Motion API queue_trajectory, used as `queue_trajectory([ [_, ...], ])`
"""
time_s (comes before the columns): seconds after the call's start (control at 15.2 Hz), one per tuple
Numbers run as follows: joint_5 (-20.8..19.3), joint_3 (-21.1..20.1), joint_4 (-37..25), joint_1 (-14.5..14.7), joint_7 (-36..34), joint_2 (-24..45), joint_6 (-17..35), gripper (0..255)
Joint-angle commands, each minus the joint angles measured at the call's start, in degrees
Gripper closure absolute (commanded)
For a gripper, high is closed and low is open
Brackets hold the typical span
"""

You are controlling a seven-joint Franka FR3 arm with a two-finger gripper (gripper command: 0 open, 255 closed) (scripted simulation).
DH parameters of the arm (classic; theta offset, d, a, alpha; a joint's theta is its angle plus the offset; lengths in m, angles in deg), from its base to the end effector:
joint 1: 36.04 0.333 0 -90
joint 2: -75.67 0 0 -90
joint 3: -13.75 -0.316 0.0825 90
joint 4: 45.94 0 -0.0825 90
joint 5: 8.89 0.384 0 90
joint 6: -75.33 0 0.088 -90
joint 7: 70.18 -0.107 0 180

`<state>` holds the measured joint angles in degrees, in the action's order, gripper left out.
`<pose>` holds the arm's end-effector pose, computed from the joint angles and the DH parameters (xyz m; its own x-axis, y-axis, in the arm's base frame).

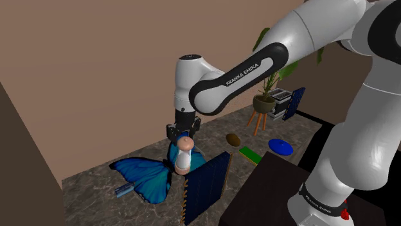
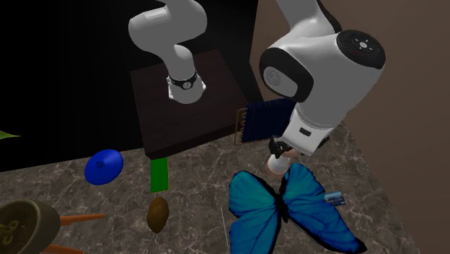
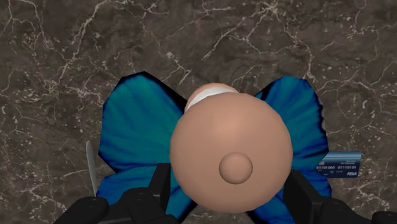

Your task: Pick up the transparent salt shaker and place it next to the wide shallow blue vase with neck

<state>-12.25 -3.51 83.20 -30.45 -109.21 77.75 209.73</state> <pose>0.4897 0.2051 0.3537 0.9685 -0.2405 0.0650 -0.2403 -0.9706 -0.0097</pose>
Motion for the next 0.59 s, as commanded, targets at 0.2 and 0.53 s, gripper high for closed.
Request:
queue_trajectory([
  [0.2,1.1,0.0,-1.5,0.0,0.9,-2.3,-3.7,255],
  [0.53,2.0,0.0,-3.4,-0.1,1.5,-4.3,-7.5,255],
])
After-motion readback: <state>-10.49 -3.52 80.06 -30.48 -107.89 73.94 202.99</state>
